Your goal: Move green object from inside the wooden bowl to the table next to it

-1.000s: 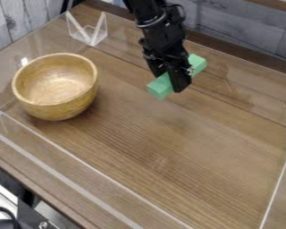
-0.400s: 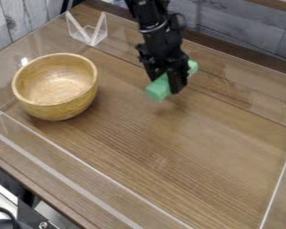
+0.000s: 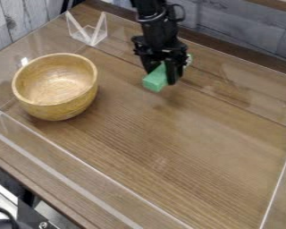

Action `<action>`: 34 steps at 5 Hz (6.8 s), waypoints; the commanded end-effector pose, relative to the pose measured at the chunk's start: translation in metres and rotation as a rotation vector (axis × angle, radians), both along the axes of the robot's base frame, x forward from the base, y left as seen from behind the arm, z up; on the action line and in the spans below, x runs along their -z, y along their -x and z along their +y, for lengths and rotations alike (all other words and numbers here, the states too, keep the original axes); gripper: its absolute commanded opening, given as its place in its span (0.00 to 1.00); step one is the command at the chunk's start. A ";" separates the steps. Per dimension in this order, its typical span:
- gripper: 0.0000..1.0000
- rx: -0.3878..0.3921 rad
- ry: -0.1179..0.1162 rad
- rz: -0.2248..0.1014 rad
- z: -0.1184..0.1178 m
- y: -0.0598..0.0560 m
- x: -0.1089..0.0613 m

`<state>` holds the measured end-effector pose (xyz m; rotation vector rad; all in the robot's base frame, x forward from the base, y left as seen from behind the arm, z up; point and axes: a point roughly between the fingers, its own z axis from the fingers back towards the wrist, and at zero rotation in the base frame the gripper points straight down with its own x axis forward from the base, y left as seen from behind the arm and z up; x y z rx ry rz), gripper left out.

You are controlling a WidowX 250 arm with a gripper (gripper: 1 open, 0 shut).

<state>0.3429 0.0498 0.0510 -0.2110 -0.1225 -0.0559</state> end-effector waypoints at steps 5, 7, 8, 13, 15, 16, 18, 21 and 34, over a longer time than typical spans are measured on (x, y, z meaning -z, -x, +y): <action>0.00 -0.066 -0.045 0.021 0.028 -0.008 -0.026; 0.00 -0.052 -0.050 0.047 0.024 -0.012 -0.022; 0.00 -0.034 -0.054 0.063 0.019 -0.016 -0.014; 1.00 -0.119 -0.015 0.062 -0.002 -0.018 -0.044; 1.00 -0.060 -0.007 0.031 0.021 -0.012 -0.066; 1.00 -0.052 -0.003 0.033 0.033 0.001 -0.082; 1.00 -0.008 0.012 0.021 0.056 0.022 -0.119; 0.00 0.124 -0.053 0.066 0.080 -0.005 -0.091; 1.00 -0.054 0.059 0.035 0.065 -0.013 -0.065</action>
